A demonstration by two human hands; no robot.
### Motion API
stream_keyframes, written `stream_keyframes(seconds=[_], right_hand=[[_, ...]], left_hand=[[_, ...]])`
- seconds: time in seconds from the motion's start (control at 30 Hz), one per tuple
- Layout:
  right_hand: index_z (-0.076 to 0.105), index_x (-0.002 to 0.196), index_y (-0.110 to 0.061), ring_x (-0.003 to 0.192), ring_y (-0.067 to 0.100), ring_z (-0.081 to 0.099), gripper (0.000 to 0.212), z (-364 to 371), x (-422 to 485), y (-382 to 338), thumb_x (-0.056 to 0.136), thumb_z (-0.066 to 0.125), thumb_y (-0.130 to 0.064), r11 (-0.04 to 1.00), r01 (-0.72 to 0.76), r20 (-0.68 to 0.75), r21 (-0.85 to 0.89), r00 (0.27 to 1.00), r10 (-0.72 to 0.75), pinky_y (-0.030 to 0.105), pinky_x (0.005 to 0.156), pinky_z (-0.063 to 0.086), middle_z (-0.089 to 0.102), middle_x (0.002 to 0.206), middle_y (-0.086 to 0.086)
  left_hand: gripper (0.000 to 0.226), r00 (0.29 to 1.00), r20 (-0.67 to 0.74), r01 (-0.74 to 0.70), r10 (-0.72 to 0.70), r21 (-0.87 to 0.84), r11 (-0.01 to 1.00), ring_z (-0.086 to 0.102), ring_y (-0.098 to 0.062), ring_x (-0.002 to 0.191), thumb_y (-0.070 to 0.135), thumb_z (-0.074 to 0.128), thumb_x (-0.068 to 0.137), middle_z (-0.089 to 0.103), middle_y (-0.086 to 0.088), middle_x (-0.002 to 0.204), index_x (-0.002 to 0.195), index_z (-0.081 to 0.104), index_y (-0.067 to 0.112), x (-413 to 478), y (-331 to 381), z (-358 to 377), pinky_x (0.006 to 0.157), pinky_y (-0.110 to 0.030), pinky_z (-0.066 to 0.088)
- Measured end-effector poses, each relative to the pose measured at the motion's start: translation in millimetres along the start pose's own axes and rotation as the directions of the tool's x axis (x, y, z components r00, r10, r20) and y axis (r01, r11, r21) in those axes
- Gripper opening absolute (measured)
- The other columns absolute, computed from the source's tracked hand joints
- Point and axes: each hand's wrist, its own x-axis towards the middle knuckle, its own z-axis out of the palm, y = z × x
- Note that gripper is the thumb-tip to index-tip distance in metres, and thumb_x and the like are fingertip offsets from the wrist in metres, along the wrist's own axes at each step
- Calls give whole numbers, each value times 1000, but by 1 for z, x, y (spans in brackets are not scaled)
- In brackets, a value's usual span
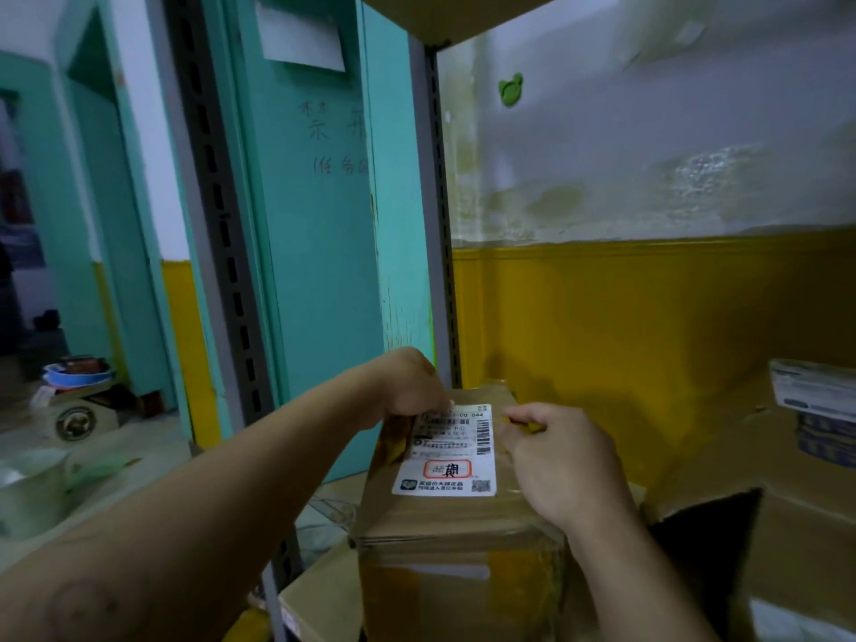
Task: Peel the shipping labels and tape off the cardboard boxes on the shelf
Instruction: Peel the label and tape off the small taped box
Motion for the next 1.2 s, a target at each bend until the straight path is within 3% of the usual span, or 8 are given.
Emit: stream_keyframes(seconds=[0.13,0.27,0.37,0.47,0.67,0.87,1.07,1.2], right_hand=[[68,115,-31,63,-1,49,23,2,0,0,94,60,-35,1000,-9,9,6,1000,9,24,61,45,64,84,-20],[68,115,-32,67,2,49,23,3,0,-1,93,60,-35,1000,-11,-8,-11,1000,11,26,66,45,68,105,-15],[68,116,-30,61,-2,41,24,2,0,0,94,59,-33,1000,-5,-9,-9,1000,5,23,60,39,66,108,-18],[68,116,-30,60,-3,40,23,2,1,1,94,60,-32,1000,3,-14,-14,1000,-4,15,55,35,66,110,-17],[69,115,-28,62,-3,45,24,3,3,3,93,62,-33,1000,-6,1,24,1000,6,23,57,39,55,72,-19],[68,115,-28,60,-5,43,23,3,3,5,93,62,-33,999,-2,-10,47,1000,3,21,56,39,49,70,-20],[70,113,-28,71,8,46,22,1,1,2,92,63,-32,1000,-8,-17,27,1000,8,24,67,37,70,104,-9],[71,111,-28,74,9,46,21,1,1,1,91,63,-31,1000,-10,-11,19,1000,11,23,66,35,70,109,-8]], left_hand=[[16,1000,-18,-10,8,-112,994,66,-17,84,21,65,93,71,-7,95,100,70,8,-3,-6,3,61,-24,47],[8,998,-48,-44,37,-149,988,65,-18,87,21,66,92,71,-6,95,92,69,13,-6,-11,4,67,-26,49],[13,987,-100,-131,127,-42,990,64,-16,90,21,67,92,67,-2,107,105,67,22,-6,-10,6,65,-22,49],[31,960,-58,-262,275,170,950,61,-17,102,23,63,94,63,-1,121,125,62,27,-9,-3,6,81,-26,51],[28,903,21,-408,430,361,839,59,-21,104,21,55,97,64,-2,117,123,64,28,-9,12,11,91,-34,51],[21,875,-18,-447,483,353,822,60,-17,100,16,56,96,65,3,111,108,67,28,-5,6,14,89,-39,54],[22,857,-44,-464,513,367,806,59,-17,101,21,54,98,62,2,114,112,67,31,-8,3,17,88,-38,53],[22,844,-52,-480,534,372,795,59,-17,102,24,53,99,60,1,117,114,65,33,-10,0,20,87,-39,53]])
